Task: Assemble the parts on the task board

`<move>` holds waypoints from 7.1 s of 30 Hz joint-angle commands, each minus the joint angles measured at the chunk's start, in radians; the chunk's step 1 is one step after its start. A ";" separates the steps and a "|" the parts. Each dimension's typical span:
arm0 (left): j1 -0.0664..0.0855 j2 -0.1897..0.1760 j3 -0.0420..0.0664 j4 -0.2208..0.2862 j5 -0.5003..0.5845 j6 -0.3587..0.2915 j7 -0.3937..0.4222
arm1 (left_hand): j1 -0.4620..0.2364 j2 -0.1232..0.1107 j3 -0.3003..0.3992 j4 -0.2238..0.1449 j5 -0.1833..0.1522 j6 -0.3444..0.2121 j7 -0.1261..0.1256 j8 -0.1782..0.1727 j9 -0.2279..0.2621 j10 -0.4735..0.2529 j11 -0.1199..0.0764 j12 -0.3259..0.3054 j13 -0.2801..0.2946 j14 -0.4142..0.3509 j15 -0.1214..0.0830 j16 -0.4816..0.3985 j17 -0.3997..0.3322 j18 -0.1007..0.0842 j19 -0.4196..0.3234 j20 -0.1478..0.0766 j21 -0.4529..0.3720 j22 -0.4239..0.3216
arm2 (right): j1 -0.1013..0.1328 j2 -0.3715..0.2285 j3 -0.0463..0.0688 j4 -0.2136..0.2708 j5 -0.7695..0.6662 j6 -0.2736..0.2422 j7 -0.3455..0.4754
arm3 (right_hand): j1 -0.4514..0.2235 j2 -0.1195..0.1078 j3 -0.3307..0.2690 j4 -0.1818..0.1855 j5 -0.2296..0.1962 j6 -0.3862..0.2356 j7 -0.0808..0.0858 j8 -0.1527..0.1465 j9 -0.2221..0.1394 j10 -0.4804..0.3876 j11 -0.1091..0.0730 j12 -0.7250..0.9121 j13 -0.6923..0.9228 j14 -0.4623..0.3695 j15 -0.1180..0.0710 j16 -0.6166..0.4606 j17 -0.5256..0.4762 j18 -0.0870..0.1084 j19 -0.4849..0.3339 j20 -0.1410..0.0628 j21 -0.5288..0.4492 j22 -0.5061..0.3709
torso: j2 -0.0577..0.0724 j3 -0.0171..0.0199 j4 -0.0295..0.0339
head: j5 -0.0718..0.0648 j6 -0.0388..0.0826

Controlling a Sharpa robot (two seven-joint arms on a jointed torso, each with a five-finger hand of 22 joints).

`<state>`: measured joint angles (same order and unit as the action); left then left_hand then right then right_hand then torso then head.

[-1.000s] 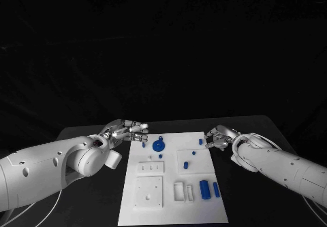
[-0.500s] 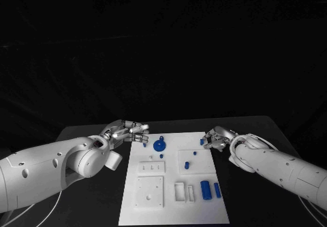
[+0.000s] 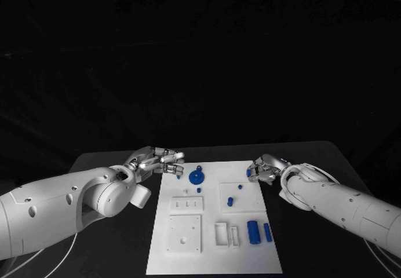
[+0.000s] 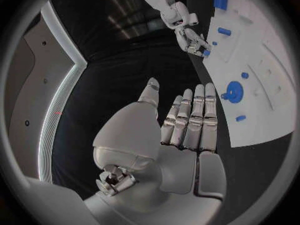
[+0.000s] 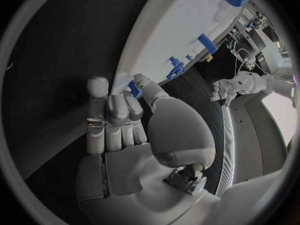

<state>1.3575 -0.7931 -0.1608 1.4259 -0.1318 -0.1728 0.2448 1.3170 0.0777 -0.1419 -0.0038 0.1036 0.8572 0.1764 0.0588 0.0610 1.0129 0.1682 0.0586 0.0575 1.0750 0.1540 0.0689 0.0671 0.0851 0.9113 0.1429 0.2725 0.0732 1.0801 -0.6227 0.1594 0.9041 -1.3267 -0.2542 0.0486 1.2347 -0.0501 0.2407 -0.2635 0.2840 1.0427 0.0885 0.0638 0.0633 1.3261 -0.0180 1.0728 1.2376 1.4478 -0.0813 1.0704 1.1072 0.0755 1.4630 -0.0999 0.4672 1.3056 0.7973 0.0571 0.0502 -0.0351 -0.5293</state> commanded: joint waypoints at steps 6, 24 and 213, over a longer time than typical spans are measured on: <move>0.000 0.003 0.001 0.001 -0.004 0.013 0.003 | 0.005 0.002 0.001 -0.004 0.000 -0.004 0.000 0.001 -0.001 -0.008 0.000 0.004 0.001 -0.006 0.000 -0.006 0.000 0.001 -0.004 -0.001 -0.003 0.001 | -0.001 0.004 -0.001 -0.001 -0.002 0.023 -0.003 | -0.004 0.014 0.017 -0.004 -0.021 0.009 -0.003 -0.002 0.000 0.009 -0.004 0.008 0.007 0.008 -0.002 0.008 0.006 0.002 0.048 -0.004 0.011 0.004 | 0.000 0.0007 -0.0017 | 0.001 0.000; 0.000 0.006 0.001 -0.003 -0.007 0.015 0.002 | 0.005 0.002 0.001 -0.004 0.000 -0.004 0.000 0.001 -0.001 -0.008 0.000 0.004 0.001 -0.006 0.000 -0.006 0.000 0.001 -0.004 -0.001 -0.003 0.001 | -0.001 0.005 -0.001 0.000 -0.002 0.007 -0.002 | -0.018 0.025 0.051 -0.001 -0.043 0.044 -0.006 -0.002 0.000 0.010 -0.003 0.006 0.014 0.009 -0.001 0.007 0.010 0.001 0.048 -0.004 0.012 0.005 | 0.001 -0.0003 -0.0013 | -0.004 0.001; 0.042 0.292 -0.036 -0.258 -0.328 0.154 -0.550 | -0.225 -0.003 0.417 -0.156 0.252 0.485 -0.199 0.009 0.565 0.502 -0.235 0.349 0.125 0.326 -0.282 0.996 0.500 -0.065 0.249 -0.287 0.436 0.795 | 0.039 0.052 -0.035 0.339 -0.070 0.046 -0.139 | -0.025 0.012 0.060 0.105 -0.123 0.089 -0.006 -0.002 0.001 -0.004 0.002 -0.016 0.002 0.007 -0.001 -0.007 0.008 0.007 0.047 -0.004 -0.008 -0.015 | -0.050 -0.0074 -0.0300 | 0.034 -0.039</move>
<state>1.3990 -0.5013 -0.1968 1.1669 -0.4621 -0.0115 -0.2999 1.1003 0.0734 0.2761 -0.1596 0.3514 1.1636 0.0929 0.0688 0.2736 1.4664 -0.0609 0.4054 0.1823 1.3992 -0.1236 1.0603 0.5659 0.0302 1.1527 -0.1454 0.7112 0.8657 1.1194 -0.5678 0.1239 1.2445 -1.3948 -0.1954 -0.0961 1.2086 -0.0266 0.2997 -0.1624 0.1589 1.1384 0.0843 0.0616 0.0658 1.3294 -0.0140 1.0597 1.2409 1.4539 -0.0801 1.0698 1.1167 0.0755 1.4630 -0.0998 0.4629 1.2919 0.7471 0.0497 0.0196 -0.0015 -0.5682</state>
